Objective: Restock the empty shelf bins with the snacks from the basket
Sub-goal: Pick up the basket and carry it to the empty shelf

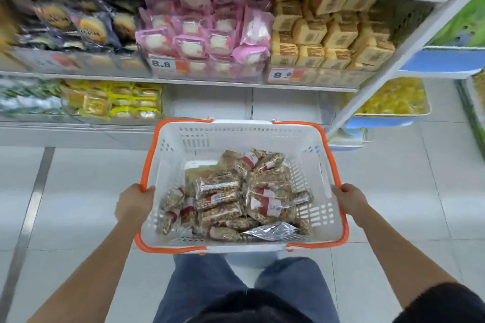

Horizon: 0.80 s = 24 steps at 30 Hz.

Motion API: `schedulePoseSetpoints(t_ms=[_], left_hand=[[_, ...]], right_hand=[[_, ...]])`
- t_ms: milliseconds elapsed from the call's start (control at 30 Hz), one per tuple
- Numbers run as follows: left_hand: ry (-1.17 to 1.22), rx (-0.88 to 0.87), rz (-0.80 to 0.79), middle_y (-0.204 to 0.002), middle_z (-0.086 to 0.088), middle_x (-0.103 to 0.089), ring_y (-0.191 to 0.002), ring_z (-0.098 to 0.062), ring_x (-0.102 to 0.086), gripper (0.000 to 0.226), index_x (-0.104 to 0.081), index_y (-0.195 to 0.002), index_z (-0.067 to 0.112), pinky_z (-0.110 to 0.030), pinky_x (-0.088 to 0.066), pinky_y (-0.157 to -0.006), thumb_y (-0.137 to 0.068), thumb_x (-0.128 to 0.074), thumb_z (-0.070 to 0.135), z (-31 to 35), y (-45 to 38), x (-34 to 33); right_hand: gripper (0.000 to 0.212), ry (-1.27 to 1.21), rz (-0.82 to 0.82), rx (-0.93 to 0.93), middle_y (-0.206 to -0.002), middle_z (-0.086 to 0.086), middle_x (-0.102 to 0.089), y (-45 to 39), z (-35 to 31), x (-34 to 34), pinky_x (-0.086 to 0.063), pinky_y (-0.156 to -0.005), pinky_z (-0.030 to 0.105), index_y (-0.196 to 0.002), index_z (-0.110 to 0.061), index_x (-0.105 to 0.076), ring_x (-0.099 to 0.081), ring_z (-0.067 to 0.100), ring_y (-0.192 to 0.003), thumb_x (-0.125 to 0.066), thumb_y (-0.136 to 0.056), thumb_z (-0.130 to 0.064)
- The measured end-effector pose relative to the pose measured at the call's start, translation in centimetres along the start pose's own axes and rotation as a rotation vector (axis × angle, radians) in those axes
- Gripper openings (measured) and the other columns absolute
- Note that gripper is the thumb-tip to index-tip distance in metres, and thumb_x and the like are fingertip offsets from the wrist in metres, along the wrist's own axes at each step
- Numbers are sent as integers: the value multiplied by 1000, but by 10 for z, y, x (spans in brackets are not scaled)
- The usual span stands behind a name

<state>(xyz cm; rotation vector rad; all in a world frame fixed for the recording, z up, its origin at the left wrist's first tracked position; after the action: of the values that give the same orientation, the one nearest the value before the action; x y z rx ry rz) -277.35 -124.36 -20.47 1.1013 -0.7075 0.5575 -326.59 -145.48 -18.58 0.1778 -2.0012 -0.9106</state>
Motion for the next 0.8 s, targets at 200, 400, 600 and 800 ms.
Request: schedulePoseSetpoints(t_ms=[200,400,600,800], left_hand=[[56,102,25,-81,-12,-66,-76,-33,-61,19,-61,-87,10,-32,-42,-64,-87,-52,26,-2,-26,-31],[131,199,74,-87,-23,-64,-76,-32,-53,18,-62,-91,0,-35,-39,-69,-89,-55,17,-12,-71,-109],[151,202,82,-89,-24,-63,-81,-35,-55,20,-59,-95,-4,-34,-36,-69,-92,-55,16,-10,-118,-189],[182,200,60,-78,-16,-56,-72,-29,-49,18,-56,-97,-4,-33,-33,-64,-94,-51,13,-16,-170,-268]], right_hand=[[23,110,-115,-41,-83,15,-61,-51,6,-36,-54,-82,49,-87,-6,-59,-63,37,-86,-50,-94,-26],[13,205,-259,19,-87,12,-65,-140,24,-75,-54,-84,49,-97,-11,-59,-64,34,-88,-53,-94,-23],[9,205,-254,28,-92,9,-65,-220,37,-112,-53,-86,49,-98,-13,-57,-63,31,-90,-52,-95,-19],[8,272,-217,53,-75,5,-58,-286,56,-168,-54,-71,38,-90,-10,-53,-61,24,-71,-52,-95,-17]])
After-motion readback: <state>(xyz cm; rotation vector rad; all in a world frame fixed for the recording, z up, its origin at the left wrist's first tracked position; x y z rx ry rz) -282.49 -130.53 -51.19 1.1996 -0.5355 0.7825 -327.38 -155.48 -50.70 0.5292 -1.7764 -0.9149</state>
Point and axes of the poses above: each hand's wrist, its own y-axis away from the middle knuckle, its own x-axis out of the back of the hand, z = x × y, the point moved 5 cm from there along -y, towards the middle knuckle
